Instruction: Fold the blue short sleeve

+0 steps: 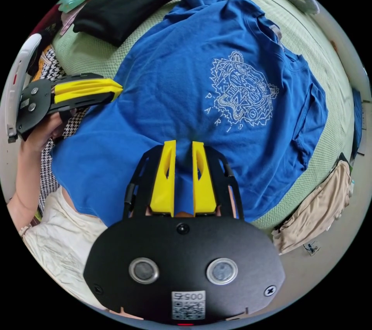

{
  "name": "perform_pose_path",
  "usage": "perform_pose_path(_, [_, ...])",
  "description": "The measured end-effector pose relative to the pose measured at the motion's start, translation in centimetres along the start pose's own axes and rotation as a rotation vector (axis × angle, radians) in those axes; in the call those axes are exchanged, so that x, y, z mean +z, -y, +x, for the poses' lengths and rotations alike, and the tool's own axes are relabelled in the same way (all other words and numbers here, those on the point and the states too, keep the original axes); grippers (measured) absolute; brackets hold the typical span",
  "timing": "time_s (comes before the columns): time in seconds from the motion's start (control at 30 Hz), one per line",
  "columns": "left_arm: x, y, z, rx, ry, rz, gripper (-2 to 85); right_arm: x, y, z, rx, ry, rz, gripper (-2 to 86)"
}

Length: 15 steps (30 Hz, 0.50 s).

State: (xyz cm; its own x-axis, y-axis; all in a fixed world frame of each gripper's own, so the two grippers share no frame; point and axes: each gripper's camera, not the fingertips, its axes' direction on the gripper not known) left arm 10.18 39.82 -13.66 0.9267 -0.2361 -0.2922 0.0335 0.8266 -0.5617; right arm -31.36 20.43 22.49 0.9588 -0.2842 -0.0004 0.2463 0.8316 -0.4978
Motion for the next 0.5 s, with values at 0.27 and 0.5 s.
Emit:
perform_pose_path(0.27, [1.8, 0.8, 0.8, 0.011, 0.032, 0.005, 3.4, 0.2, -0.3, 0.2, 0.048, 0.020, 0.056, 3.1])
perform_pose_path(0.5, [3.1, 1.6, 1.2, 0.015, 0.050, 0.003, 3.2, 0.5, -0.5, 0.1, 0.077, 0.020, 0.092, 3.0])
